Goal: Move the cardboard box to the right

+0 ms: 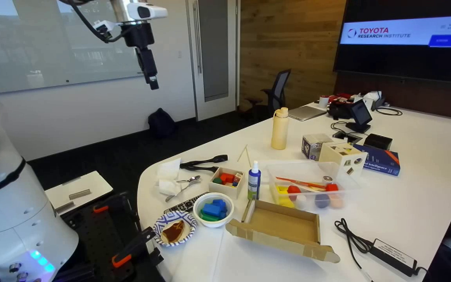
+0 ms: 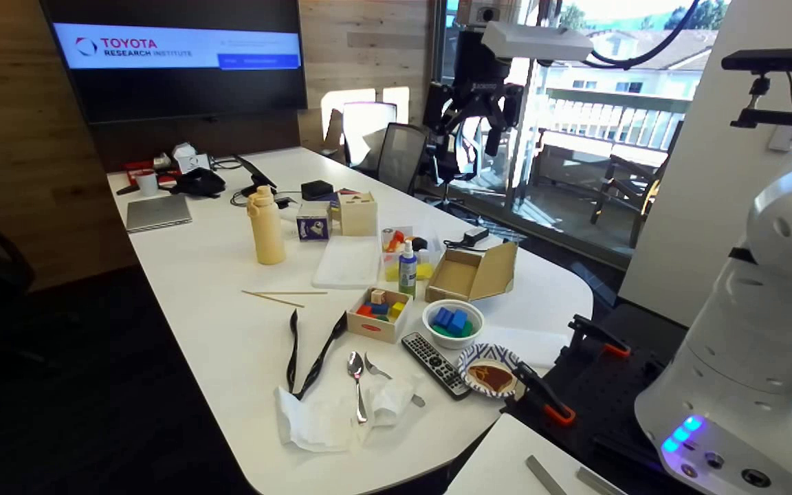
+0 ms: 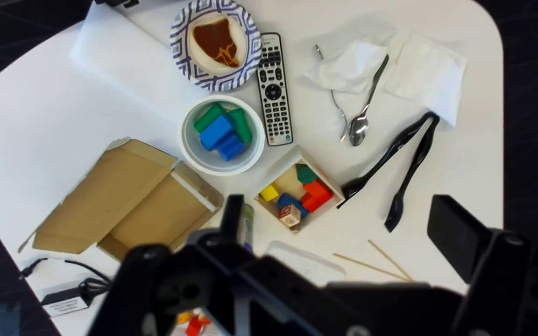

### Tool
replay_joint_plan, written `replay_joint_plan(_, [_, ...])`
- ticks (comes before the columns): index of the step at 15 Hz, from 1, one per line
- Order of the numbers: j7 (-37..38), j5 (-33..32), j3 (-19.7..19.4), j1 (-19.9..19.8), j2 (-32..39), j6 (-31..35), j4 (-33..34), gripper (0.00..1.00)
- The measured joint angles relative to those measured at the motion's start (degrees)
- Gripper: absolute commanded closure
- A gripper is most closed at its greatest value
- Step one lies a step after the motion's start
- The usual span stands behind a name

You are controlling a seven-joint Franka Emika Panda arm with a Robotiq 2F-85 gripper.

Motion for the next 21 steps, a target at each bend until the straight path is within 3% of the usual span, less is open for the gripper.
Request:
replay_joint_plan(6, [0.98, -2.65, -10.47, -10.14, 16.92, 16.74, 3.33, 0.0])
replay_joint_plan(10, [1.89, -3.34, -16.85, -13.16, 31.05, 24.71, 8.78, 0.0])
replay_joint_plan(15, [3.36, -2.77, -23.05, -13.04, 48.32, 26.17, 18.28, 0.0])
replay_joint_plan(21, [4.36, 1.95, -26.06, -13.02, 61.02, 26.19, 25.69, 0.0])
